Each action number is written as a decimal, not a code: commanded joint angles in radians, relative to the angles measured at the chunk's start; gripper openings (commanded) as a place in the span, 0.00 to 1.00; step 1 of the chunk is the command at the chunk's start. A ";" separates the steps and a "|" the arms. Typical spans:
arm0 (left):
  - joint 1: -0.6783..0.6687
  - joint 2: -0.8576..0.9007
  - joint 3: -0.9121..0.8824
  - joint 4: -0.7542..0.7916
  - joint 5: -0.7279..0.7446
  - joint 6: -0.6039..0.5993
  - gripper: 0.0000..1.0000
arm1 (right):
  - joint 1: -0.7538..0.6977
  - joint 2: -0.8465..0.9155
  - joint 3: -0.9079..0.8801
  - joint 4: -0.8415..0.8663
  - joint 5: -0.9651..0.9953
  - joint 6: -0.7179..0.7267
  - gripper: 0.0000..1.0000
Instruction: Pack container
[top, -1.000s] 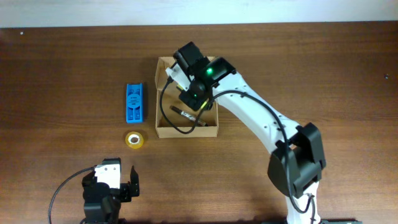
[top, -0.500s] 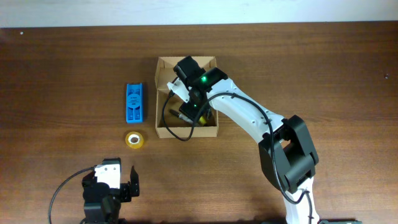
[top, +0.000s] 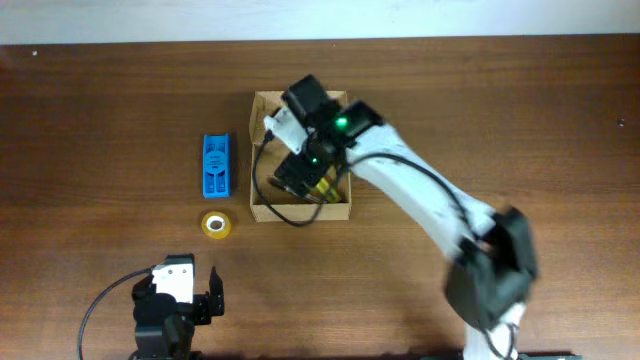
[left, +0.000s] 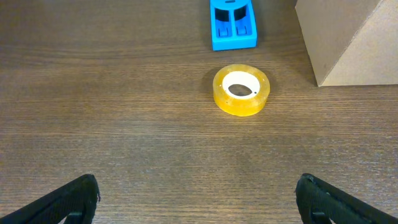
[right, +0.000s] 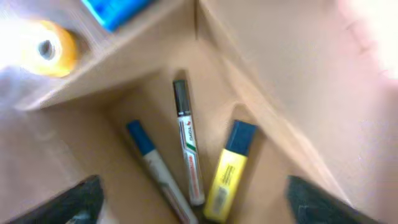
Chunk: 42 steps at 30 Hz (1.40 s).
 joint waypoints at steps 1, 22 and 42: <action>-0.005 -0.006 -0.008 0.003 -0.014 -0.010 0.99 | -0.003 -0.212 0.046 -0.031 0.087 0.005 0.99; -0.005 -0.006 -0.008 0.003 -0.014 -0.010 1.00 | -0.362 -1.202 -0.798 0.157 0.083 0.101 0.99; -0.005 -0.006 -0.008 0.003 -0.014 -0.010 1.00 | -0.362 -1.563 -1.084 0.145 0.100 0.181 0.99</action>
